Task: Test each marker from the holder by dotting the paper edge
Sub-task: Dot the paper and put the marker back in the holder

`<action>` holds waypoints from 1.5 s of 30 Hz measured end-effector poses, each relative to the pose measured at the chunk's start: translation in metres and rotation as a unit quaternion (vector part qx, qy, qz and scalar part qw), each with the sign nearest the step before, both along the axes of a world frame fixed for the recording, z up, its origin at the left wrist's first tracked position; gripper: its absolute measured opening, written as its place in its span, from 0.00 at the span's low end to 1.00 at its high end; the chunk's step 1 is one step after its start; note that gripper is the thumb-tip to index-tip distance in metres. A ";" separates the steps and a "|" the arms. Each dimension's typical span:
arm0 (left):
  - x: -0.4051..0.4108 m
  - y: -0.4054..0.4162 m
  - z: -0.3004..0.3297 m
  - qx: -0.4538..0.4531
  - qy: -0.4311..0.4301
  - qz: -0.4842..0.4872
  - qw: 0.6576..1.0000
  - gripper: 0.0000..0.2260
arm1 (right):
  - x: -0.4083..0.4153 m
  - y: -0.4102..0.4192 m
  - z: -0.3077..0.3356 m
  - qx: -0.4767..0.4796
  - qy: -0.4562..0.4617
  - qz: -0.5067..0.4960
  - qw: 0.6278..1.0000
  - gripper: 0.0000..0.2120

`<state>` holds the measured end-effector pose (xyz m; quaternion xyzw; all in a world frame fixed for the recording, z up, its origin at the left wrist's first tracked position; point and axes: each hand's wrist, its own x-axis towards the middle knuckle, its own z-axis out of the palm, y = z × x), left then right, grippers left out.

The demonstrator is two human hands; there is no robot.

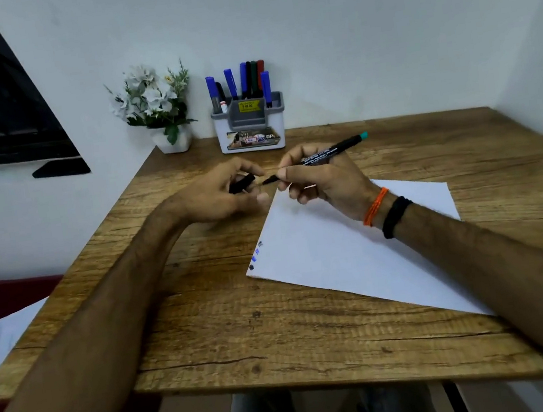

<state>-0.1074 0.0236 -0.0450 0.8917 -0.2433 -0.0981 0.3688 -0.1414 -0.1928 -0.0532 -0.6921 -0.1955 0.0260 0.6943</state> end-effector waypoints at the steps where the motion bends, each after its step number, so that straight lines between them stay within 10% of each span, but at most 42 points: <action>1: -0.001 0.000 -0.001 -0.018 0.007 0.008 1.000 0.14 | 0.001 -0.003 0.001 0.002 -0.002 -0.010 1.000 0.02; 12: -0.001 -0.011 -0.005 -0.113 -0.052 0.012 0.992 0.05 | 0.009 -0.022 0.005 0.045 0.056 -0.018 0.997 0.14; 45: -0.019 -0.041 -0.008 -0.252 -0.017 0.065 0.965 0.05 | 0.018 -0.024 -0.011 0.064 -0.022 -0.016 0.998 0.04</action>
